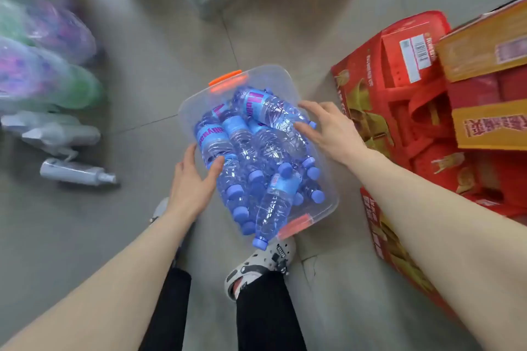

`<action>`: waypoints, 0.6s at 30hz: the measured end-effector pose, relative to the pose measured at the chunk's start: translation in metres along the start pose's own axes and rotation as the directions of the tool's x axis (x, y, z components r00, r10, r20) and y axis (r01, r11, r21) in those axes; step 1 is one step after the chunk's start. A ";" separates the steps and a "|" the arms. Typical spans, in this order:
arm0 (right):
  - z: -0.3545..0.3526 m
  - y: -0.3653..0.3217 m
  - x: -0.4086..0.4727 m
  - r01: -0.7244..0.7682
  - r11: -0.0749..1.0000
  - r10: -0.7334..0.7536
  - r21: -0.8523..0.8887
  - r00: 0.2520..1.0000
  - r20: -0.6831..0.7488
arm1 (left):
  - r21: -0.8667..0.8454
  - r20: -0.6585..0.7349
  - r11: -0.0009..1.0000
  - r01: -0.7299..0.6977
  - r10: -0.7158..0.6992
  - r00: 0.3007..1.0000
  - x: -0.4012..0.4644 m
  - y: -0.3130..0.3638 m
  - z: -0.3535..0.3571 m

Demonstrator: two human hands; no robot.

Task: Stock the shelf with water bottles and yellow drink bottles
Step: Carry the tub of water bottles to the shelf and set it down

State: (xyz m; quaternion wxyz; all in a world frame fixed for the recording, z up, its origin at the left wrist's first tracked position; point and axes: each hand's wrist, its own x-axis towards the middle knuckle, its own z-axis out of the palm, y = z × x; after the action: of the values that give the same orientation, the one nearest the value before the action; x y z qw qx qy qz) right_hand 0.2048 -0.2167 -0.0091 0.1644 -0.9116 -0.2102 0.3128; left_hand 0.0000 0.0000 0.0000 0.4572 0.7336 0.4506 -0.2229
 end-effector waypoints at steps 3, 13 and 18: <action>0.021 0.005 0.016 -0.039 0.999 0.037 0.025 0.997 0.063 | -0.021 0.007 0.999 -0.028 0.028 1.000 0.019 -0.010 0.014; 0.043 0.028 0.042 -0.142 0.973 0.106 0.181 0.975 0.193 | -0.444 0.169 0.890 0.103 -0.030 0.985 0.039 -0.027 0.028; 0.048 0.025 0.030 -0.178 0.962 0.147 0.205 0.977 0.158 | -0.476 0.142 0.875 0.089 -0.024 0.990 0.032 -0.022 0.029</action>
State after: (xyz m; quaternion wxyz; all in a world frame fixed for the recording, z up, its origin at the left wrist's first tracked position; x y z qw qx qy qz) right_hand 0.2025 -0.2151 -0.0712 0.2220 -0.8777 -0.1101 0.4101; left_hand -0.0011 -0.0070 -0.0484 0.6470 0.5672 0.4821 -0.1651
